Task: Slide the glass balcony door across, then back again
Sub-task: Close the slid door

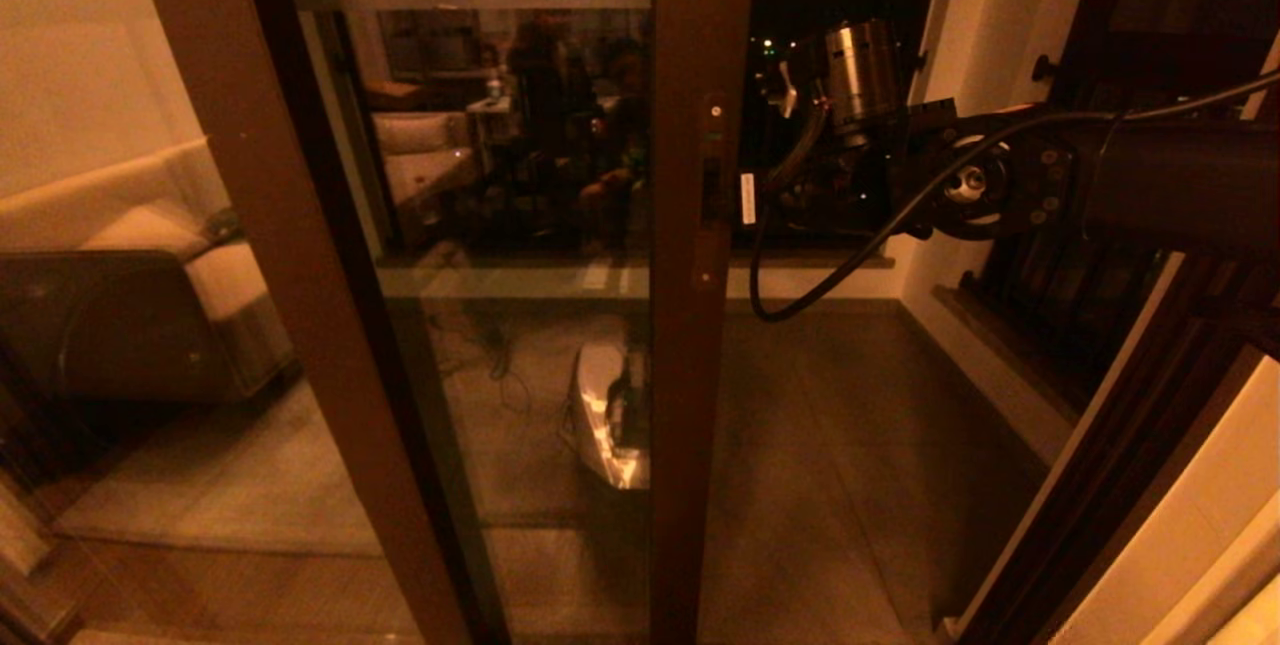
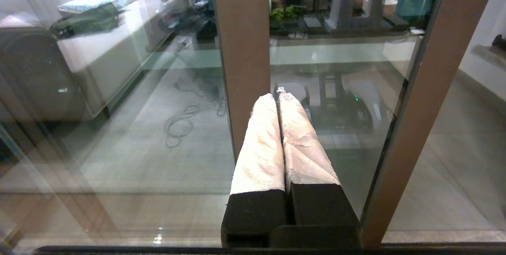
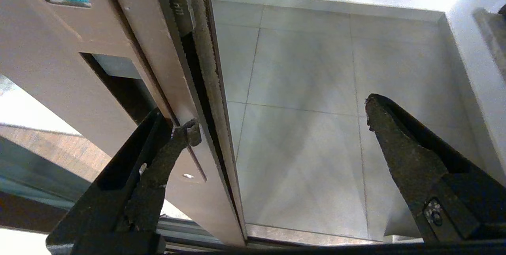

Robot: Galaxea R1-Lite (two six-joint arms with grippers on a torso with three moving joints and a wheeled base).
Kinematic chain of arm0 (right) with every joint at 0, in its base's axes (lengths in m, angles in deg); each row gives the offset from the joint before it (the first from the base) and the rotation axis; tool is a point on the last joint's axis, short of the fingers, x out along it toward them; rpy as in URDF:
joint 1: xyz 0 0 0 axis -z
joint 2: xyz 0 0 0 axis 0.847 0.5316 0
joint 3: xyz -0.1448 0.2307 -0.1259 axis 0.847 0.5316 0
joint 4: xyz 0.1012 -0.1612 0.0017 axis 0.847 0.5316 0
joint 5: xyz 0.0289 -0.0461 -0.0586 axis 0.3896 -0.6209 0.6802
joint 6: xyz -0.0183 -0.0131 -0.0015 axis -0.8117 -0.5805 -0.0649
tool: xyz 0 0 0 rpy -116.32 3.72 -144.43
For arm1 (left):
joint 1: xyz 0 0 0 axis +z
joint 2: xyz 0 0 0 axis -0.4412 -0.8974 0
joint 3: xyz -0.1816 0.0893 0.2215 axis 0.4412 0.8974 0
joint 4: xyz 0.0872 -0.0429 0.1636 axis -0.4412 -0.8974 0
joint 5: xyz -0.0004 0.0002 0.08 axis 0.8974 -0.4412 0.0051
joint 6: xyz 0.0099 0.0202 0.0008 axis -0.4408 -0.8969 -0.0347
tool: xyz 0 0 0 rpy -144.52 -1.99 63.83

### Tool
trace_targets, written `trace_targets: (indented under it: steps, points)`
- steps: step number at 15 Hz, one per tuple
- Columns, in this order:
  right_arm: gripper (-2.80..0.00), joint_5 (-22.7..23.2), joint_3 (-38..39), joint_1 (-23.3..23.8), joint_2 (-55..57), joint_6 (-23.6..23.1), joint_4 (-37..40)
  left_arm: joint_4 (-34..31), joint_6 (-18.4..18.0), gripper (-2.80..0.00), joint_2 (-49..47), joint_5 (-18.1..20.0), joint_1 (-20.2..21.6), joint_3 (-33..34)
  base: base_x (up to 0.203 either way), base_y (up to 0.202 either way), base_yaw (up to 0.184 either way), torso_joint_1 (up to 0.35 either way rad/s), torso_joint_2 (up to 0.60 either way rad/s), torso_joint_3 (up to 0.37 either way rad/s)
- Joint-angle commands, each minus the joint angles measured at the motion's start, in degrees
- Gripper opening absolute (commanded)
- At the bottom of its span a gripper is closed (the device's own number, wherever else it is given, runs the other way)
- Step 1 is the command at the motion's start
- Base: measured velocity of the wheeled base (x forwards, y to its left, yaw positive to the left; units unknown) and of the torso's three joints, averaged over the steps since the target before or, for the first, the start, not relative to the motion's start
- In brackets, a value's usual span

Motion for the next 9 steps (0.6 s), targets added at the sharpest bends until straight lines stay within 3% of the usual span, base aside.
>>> trace_targets:
  steps: [1,9]
  points:
    - [0.00,-0.4,-0.1,0.2,-0.4,0.0,0.1,0.0,0.0,-2.80,0.0,0.0,0.0,2.0,0.000,0.000,0.000,0.000,0.00,0.000]
    - [0.00,-0.5,0.0,1.0,-0.6,0.0,0.1,0.0,0.0,-2.80,0.0,0.0,0.0,2.0,0.000,0.000,0.000,0.000,0.00,0.000]
